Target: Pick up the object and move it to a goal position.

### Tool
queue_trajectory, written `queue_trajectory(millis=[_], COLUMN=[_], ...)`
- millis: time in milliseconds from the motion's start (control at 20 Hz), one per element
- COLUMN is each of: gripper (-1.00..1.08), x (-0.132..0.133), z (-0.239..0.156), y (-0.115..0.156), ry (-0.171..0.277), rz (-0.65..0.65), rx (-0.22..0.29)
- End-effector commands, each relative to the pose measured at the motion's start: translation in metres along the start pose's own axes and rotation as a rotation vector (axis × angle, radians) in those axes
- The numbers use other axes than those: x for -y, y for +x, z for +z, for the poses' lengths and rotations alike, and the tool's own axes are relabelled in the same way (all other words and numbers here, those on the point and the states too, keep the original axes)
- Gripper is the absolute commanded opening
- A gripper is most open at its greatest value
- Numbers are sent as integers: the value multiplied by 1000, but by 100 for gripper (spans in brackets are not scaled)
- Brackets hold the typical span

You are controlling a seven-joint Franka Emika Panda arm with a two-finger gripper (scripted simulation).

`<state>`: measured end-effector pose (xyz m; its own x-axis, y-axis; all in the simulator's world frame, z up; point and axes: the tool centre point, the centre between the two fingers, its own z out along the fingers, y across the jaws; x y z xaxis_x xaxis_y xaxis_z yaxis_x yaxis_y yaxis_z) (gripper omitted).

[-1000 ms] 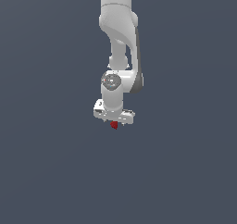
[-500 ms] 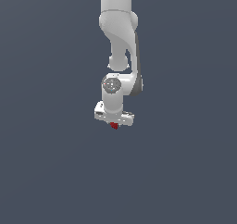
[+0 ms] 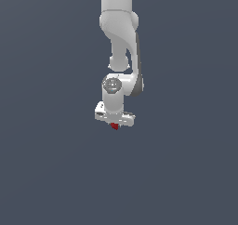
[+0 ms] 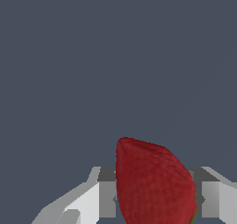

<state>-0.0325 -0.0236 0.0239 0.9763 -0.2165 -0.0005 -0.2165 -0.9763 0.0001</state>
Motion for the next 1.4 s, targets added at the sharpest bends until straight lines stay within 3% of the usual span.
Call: queue_trajectory(millis=[0,500,1350], gripper=[-100,-100,-100], x=[1,17,65], z=[-4,-61,-238], y=[1,8,36], ry=[0,0,-1], rz=[0,0,0], rx=[-1,-1,-1])
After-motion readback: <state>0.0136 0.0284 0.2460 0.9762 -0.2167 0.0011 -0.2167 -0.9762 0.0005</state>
